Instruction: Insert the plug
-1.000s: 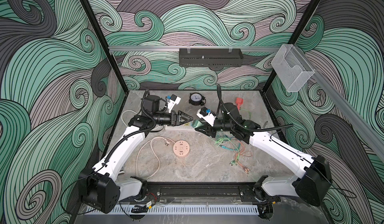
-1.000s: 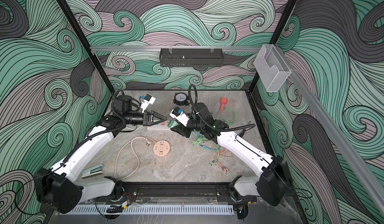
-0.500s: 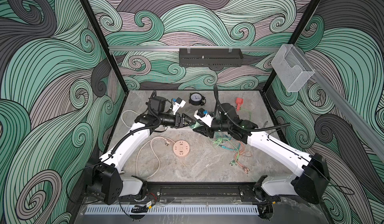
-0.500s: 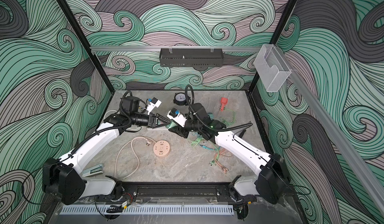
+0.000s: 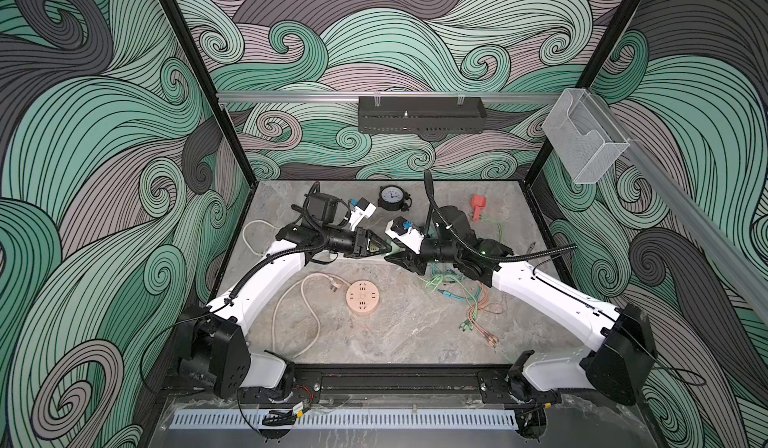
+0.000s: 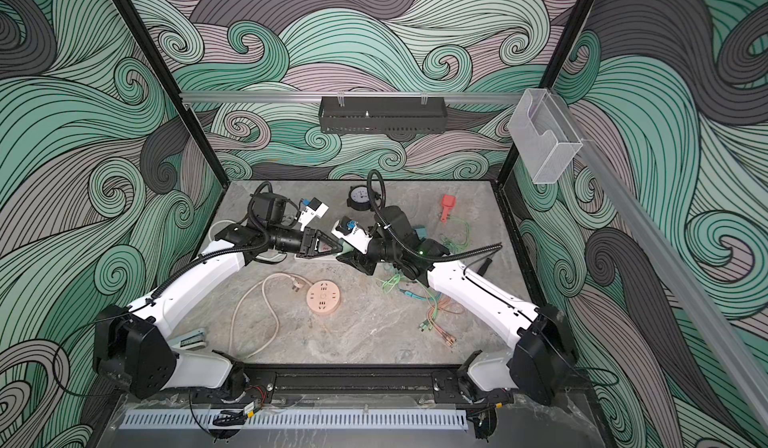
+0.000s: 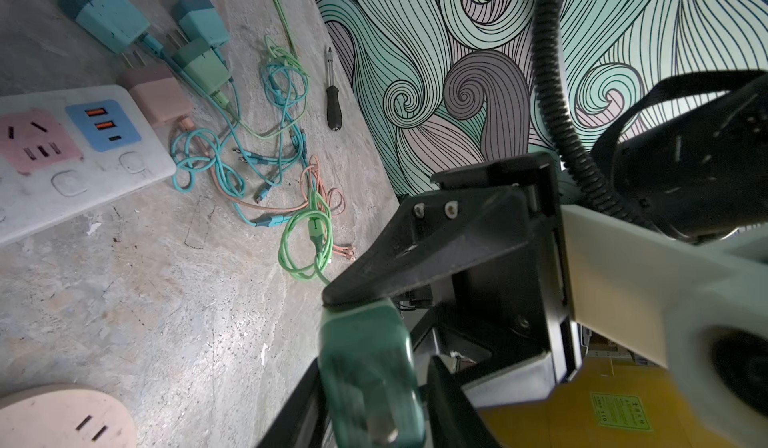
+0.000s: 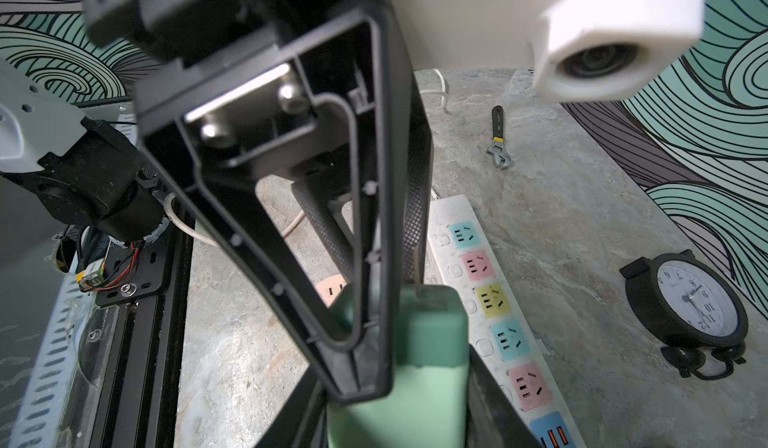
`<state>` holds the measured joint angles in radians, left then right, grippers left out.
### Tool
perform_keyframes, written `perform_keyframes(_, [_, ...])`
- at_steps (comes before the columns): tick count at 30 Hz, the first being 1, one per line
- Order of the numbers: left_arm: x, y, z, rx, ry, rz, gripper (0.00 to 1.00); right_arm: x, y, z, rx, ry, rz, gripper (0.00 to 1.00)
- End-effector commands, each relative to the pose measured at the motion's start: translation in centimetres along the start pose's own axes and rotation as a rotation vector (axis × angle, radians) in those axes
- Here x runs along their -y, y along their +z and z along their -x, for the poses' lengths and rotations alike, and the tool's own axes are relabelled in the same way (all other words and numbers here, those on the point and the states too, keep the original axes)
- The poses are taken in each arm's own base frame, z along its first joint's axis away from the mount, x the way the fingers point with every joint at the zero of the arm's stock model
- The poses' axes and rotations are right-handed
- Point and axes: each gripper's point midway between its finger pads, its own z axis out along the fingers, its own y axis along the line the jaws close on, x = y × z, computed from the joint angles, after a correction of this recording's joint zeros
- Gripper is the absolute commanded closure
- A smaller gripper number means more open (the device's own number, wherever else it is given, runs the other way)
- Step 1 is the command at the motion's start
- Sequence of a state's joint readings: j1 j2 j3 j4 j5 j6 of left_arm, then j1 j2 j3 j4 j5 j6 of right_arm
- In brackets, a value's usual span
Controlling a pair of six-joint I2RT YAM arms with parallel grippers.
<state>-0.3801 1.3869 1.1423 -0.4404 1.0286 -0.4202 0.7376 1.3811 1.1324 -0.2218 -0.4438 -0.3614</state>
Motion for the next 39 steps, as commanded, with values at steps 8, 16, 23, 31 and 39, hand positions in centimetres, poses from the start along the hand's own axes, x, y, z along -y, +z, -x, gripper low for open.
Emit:
perform_keyframes(8, [1.7, -0.1, 0.6, -0.009, 0.051, -0.03, 0.82, 0.3, -0.3, 0.4, 0.002, -0.025, -0.036, 0.62])
perform_keyframes(16, [1.3, -0.1, 1.3, 0.017, 0.065, -0.001, 0.94, 0.1, -2.9, 0.2, 0.025, 0.072, -0.106, 0.31])
perform_keyframes(23, [1.5, -0.1, 2.5, 0.048, 0.102, 0.012, 1.0, -0.1, -7.1, 1.6, 0.151, 0.276, -0.186, 0.21])
perform_keyframes(31, [2.1, -0.4, 4.4, 0.122, 0.135, 0.004, 1.0, -1.7, -8.5, 3.1, 0.395, 0.626, -0.042, 0.28])
perform_keyframes(39, [4.4, -1.3, 5.8, 0.231, 0.204, -0.056, 1.0, -2.5, -8.2, 3.9, 0.561, 0.736, 0.111, 0.27])
